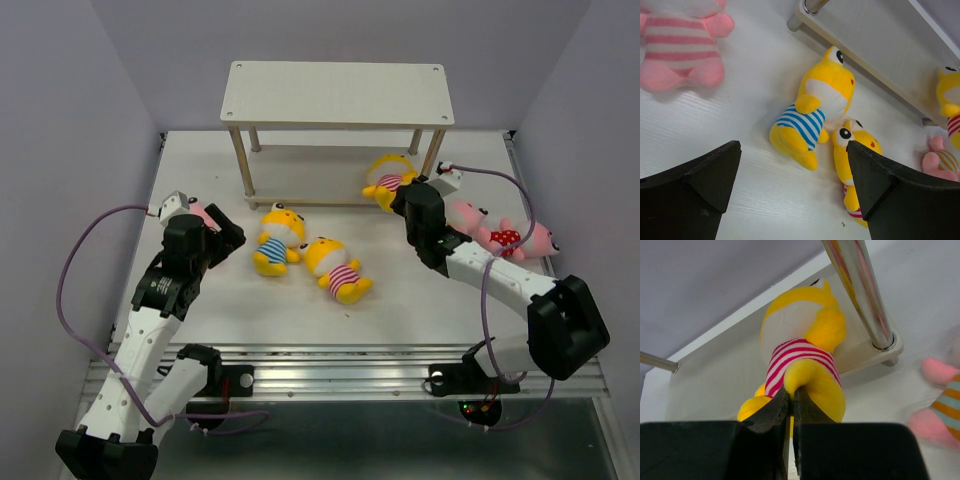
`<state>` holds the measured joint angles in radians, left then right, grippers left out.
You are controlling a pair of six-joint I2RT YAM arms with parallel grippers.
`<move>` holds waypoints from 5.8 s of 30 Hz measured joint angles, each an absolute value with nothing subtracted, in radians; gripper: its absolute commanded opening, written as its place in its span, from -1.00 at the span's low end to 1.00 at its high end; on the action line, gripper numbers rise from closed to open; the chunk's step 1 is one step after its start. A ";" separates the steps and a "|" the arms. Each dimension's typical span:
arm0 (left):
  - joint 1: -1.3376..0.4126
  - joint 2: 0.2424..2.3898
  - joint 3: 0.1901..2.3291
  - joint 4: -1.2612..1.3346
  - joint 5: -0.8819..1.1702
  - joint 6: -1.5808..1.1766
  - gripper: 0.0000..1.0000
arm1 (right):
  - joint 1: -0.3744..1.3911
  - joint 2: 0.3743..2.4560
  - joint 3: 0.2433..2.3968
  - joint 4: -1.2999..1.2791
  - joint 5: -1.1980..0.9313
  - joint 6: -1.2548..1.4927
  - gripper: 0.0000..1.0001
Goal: Place and organize the stuffed toys onto the shelf
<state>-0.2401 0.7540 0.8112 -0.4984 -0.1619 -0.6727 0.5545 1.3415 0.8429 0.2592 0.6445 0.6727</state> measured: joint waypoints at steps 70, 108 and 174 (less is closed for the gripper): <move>-0.240 0.748 0.798 -0.500 -0.156 -0.669 0.98 | 0.512 1.681 0.908 0.469 0.805 0.916 -0.16; -0.240 0.775 0.730 -0.499 -0.028 -0.663 0.98 | 0.539 1.247 0.699 -0.176 -0.113 0.415 1.00; -0.240 0.776 0.730 -0.497 -0.007 -0.660 0.98 | 0.597 1.288 0.978 -0.088 -0.173 0.445 -0.99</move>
<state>-0.2401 0.7757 0.7300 -0.4973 -0.0074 -0.6598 0.5972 1.2877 0.9775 -0.0879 -0.1734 0.4450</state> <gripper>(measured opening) 0.986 0.043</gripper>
